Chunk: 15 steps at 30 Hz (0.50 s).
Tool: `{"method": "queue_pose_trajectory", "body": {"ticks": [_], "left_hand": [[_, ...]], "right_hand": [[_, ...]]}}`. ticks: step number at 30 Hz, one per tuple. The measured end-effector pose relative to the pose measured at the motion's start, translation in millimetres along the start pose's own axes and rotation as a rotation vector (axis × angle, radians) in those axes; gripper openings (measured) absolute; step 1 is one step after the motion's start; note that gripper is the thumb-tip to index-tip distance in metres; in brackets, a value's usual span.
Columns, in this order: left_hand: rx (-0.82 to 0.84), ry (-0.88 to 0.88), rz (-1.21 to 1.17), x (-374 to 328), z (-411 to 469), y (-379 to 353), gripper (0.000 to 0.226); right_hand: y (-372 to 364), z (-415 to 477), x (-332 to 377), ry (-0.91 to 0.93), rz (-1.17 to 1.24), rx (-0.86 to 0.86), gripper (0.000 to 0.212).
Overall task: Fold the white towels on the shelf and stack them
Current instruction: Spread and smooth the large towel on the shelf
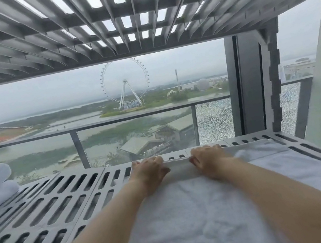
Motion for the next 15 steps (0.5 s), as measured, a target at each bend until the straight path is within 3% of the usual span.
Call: {"method": "queue_pose_trajectory", "body": {"ticks": [7, 15], "left_hand": [[-0.047, -0.091, -0.071, 28.2, -18.5, 14.2, 0.031], [0.057, -0.135, -0.009, 50.6, -17.2, 10.7, 0.033]], "right_hand": [[1.7, 10.9, 29.3, 0.037, 0.102, -0.109, 0.026], [5.4, 34.7, 40.0, 0.086, -0.040, -0.141, 0.030]]}}
Point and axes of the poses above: each hand's wrist, its own z-axis towards the middle knuckle, its own y-axis out of the back of the hand, x = y × z, the point moved 7 cm from there along z, towards the middle knuckle, and after that the axes turned 15 degrees about -z, right-handed, at the moved point
